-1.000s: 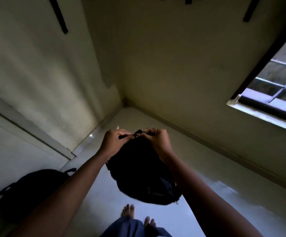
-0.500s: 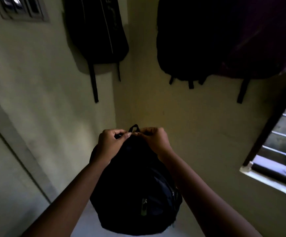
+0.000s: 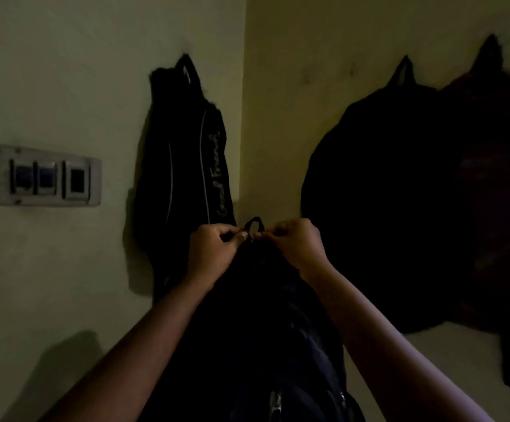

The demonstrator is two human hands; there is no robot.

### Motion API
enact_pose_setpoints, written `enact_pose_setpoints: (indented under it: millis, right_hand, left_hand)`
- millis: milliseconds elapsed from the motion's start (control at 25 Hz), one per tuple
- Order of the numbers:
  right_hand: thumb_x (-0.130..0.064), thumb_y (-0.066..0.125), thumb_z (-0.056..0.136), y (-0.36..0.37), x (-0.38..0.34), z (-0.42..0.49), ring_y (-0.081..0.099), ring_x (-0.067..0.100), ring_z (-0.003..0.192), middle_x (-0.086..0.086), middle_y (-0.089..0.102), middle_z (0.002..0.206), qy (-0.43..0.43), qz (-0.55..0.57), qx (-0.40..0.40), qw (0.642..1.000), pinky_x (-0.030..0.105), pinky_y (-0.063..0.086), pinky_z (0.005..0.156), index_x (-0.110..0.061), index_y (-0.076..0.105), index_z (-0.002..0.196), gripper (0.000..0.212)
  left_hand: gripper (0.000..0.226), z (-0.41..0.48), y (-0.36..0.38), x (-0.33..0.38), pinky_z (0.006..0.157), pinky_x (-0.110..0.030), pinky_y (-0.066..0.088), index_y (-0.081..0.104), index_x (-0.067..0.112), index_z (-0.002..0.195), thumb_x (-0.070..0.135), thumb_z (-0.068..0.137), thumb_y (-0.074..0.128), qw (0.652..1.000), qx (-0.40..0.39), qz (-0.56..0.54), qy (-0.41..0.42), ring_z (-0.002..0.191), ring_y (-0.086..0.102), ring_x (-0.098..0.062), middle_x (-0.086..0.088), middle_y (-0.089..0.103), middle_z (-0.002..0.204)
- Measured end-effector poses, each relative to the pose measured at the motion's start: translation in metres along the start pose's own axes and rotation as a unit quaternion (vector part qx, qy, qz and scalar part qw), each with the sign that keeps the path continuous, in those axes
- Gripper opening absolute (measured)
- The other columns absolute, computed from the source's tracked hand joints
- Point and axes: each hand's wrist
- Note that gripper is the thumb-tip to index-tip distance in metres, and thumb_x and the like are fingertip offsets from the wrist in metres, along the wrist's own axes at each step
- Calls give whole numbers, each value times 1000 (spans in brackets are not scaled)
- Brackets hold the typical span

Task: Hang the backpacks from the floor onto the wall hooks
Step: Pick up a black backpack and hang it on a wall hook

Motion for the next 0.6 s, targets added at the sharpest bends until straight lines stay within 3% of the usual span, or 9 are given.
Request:
enact_pose_setpoints:
  millis: [280,360,480,600]
  right_hand:
    - [-33,78,72,-8,-40,139,66,15,76,2,72,82,-4,-8,124,992,29,54,68,-13,76,84,24]
    - [-33,76,75,-12,-45,174,66,16,78,4,72,84,-18,-27,151,988,30,53,69,-12,76,89,25]
    - [-32,73,78,-20,-49,228,69,23,87,8,74,92,-37,-48,196,979,37,56,78,-14,76,92,23]
    - [-31,72,78,-28,-40,281,69,26,89,12,75,95,-40,-79,217,972,35,56,75,-14,76,93,23]
  left_hand:
    - [20,156,42,20,80,-29,53,74,8,95,22,84,65,996,-7,-60,65,91,67,-23,-9,74,100]
    - [19,195,59,26,87,-38,55,75,11,92,24,82,66,995,-1,-75,73,93,67,-26,-8,74,100]
    - [18,245,84,39,95,-45,49,75,13,89,27,81,67,992,19,-91,80,96,67,-29,-8,75,100]
    - [19,288,114,47,100,-38,41,74,15,89,29,83,64,994,21,-50,100,101,64,-26,-5,74,103]
Point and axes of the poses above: each hand's wrist, its own z-axis towards the middle knuckle, its own y-axis out of the palm, x = y × z
